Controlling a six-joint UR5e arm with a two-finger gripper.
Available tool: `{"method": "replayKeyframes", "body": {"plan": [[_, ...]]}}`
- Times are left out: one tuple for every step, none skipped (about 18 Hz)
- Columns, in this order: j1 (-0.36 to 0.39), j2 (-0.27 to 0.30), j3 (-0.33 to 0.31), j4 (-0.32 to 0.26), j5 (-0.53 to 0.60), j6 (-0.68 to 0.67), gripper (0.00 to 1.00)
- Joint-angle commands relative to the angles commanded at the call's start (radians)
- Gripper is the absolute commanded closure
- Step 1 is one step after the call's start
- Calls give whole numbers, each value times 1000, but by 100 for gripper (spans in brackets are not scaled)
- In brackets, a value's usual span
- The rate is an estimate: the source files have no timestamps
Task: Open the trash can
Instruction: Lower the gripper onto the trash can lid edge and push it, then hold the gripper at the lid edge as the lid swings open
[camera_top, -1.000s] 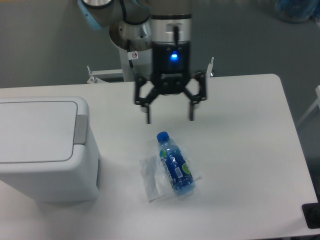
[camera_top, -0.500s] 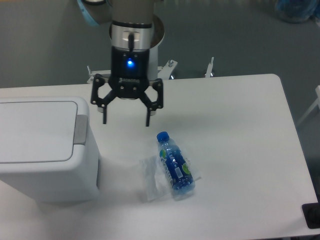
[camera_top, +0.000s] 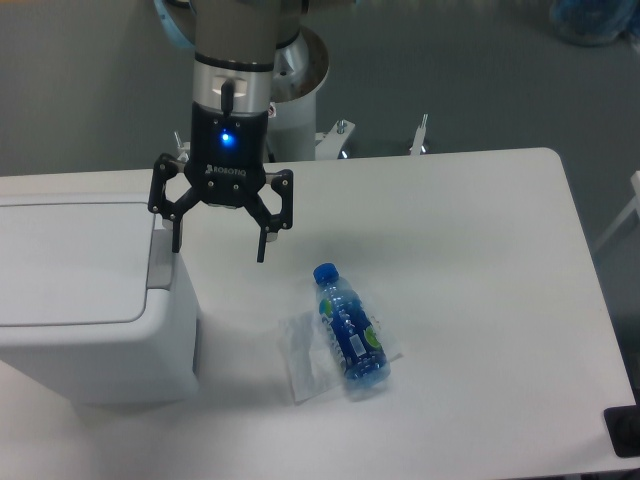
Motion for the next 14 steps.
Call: {"method": "replayKeyframes", "body": {"plan": [[0, -2, 3, 0, 0, -2, 0], [-2, -3, 0, 0, 0, 0, 0], [-2, -6, -2, 0, 0, -2, 0], [-5, -11, -2, 0, 0, 2, 0], [-6, -14, 0, 2, 0, 3, 0], [-9, -18, 0, 2, 0, 3, 0], [-9, -21, 0, 2, 0, 5, 0], [-9, -22, 0, 2, 0, 5, 0], [-9, -22, -2, 2, 0, 5, 0], [-11, -22, -2, 2, 0, 3, 0], [-11, -23, -2, 2, 0, 5, 0], [-11, -23, -2, 2, 0, 3, 0], [-11, -22, -3, 2, 0, 3, 0], [-11, -23, -3, 2, 0, 3, 0]]}}
